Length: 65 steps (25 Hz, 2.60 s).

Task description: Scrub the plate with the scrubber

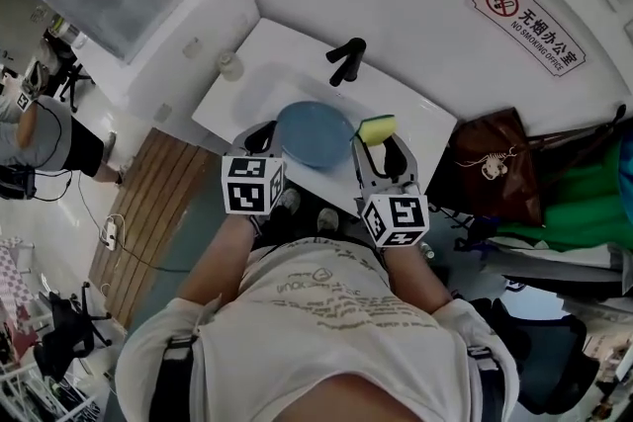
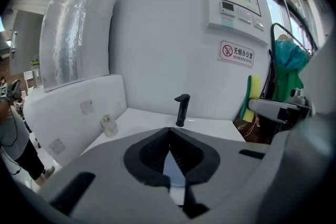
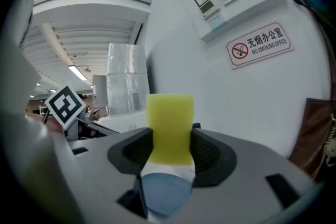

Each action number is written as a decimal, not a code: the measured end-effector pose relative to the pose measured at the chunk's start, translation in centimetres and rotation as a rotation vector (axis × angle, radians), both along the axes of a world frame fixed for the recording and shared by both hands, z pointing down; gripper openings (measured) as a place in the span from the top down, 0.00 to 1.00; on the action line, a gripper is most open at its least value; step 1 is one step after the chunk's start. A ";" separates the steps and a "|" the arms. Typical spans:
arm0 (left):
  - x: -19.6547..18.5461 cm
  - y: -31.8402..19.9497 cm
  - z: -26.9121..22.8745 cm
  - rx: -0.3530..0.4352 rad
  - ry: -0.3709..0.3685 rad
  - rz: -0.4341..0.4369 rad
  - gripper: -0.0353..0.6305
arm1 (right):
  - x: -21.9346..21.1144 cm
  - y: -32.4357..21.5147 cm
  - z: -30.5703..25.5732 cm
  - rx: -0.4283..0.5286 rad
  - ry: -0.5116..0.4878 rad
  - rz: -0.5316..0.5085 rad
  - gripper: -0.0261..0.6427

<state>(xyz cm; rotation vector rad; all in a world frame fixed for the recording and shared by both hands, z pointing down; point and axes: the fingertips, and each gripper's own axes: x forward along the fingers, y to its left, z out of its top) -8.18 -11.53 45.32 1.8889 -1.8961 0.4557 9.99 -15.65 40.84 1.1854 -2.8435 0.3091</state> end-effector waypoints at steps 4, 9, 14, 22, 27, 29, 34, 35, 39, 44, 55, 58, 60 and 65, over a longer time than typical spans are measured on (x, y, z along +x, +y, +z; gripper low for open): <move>-1.7 -1.7 1.3 -0.035 0.007 0.041 0.92 | -0.9 -0.8 0.9 -0.032 0.011 0.046 0.64; -3.4 -3.8 3.8 -0.106 0.018 0.122 0.91 | -2.6 -1.7 1.9 -0.049 0.044 0.092 0.64; -5.0 -5.6 7.5 -0.214 0.049 0.195 0.91 | -3.5 -2.3 3.0 -0.077 0.075 0.147 0.64; -6.7 -8.3 13.9 -0.407 0.139 0.277 0.91 | -2.9 -2.4 4.9 -0.136 0.105 0.286 0.64; -7.0 -10.0 18.0 -0.518 0.192 0.324 0.91 | -2.5 -2.1 5.9 -0.161 0.125 0.344 0.64; -6.7 -10.3 19.8 -0.589 0.215 0.359 0.91 | -2.3 -1.9 6.2 -0.167 0.133 0.363 0.64; -6.2 -10.6 24.0 -0.766 0.265 0.397 0.79 | -2.0 -1.2 6.7 -0.179 0.143 0.404 0.64; -6.1 -10.7 24.7 -0.795 0.266 0.404 0.73 | -1.9 -1.0 6.8 -0.181 0.147 0.411 0.64; -6.5 -11.1 26.7 -0.870 0.223 0.420 0.73 | -1.2 -0.4 6.7 -0.182 0.156 0.443 0.64; -7.1 -11.3 28.7 -0.936 0.234 0.377 0.73 | 0.3 0.1 6.7 -0.184 0.154 0.495 0.64; -6.1 -10.5 29.7 -0.997 0.302 0.379 0.89 | 1.4 0.7 6.6 -0.184 0.163 0.526 0.64; -5.9 -10.5 29.4 -0.991 0.309 0.381 0.89 | 1.2 0.8 6.8 -0.187 0.164 0.520 0.64; -5.8 -10.4 29.1 -0.984 0.342 0.365 0.89 | 0.9 0.8 6.9 -0.190 0.163 0.511 0.64; -6.2 -10.2 27.9 -0.952 0.390 0.340 0.89 | -0.2 0.7 6.9 -0.183 0.175 0.475 0.64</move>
